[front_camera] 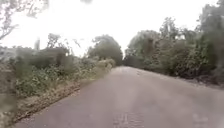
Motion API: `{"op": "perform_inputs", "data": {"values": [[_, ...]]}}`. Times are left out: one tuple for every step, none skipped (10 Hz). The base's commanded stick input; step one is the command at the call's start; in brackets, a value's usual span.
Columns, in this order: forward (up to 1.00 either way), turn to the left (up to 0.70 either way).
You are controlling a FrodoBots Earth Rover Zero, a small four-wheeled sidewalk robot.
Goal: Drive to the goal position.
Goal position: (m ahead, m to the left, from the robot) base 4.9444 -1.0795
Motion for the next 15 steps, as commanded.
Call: {"op": "perform_inputs", "data": {"values": [[0.85, 0.02], [0.85, 0.02], [0.85, -0.01], [0.85, -0.14], [0.85, -0.32], [0.85, -0.34], [0.85, -0.12], [0.85, 0.00], [0.85, 0.00], [0.85, 0.00], [0.85, 0.00], [0.85, 0.00], [0.85, 0.00], [0.85, 0.00], [0.85, 0.00]]}}
